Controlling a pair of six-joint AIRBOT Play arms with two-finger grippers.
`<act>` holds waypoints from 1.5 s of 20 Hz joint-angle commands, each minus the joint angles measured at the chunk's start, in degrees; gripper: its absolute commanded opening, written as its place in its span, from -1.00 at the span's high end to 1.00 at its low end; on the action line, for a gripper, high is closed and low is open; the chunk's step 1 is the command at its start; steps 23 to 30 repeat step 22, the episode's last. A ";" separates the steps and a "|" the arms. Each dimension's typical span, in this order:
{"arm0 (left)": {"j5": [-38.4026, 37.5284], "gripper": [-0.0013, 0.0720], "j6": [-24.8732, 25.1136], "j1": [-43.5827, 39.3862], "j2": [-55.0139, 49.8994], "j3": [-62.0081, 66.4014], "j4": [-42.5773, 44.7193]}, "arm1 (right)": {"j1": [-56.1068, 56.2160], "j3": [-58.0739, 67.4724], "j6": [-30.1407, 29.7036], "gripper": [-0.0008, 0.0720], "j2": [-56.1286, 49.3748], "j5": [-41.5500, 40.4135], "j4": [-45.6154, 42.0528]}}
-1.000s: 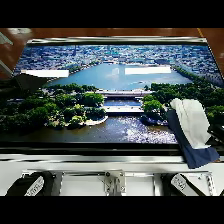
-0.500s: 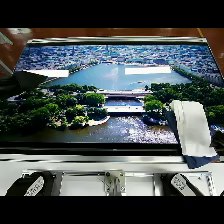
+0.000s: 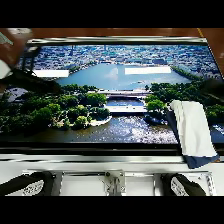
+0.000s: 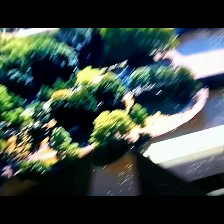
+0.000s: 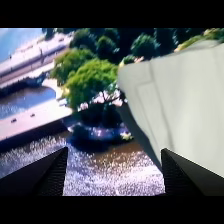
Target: Fold the shirts.
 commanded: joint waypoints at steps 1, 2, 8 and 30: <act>-7.91 -0.90 -5.57 -8.90 -7.76 6.99 12.44 | 13.22 -2.10 4.63 -0.91 -2.49 3.39 -9.44; -7.30 -0.90 -5.86 -10.05 -8.20 6.93 12.44 | 14.40 -2.08 4.63 -0.91 -3.50 3.45 -9.18; -7.56 -0.90 -7.23 -10.88 -8.70 6.75 12.37 | 17.49 -2.08 4.59 -0.91 -4.44 3.45 -6.82; -7.56 -0.90 -8.26 -10.88 -8.94 6.73 12.22 | 17.51 -2.08 4.59 -0.91 -4.42 3.45 -6.82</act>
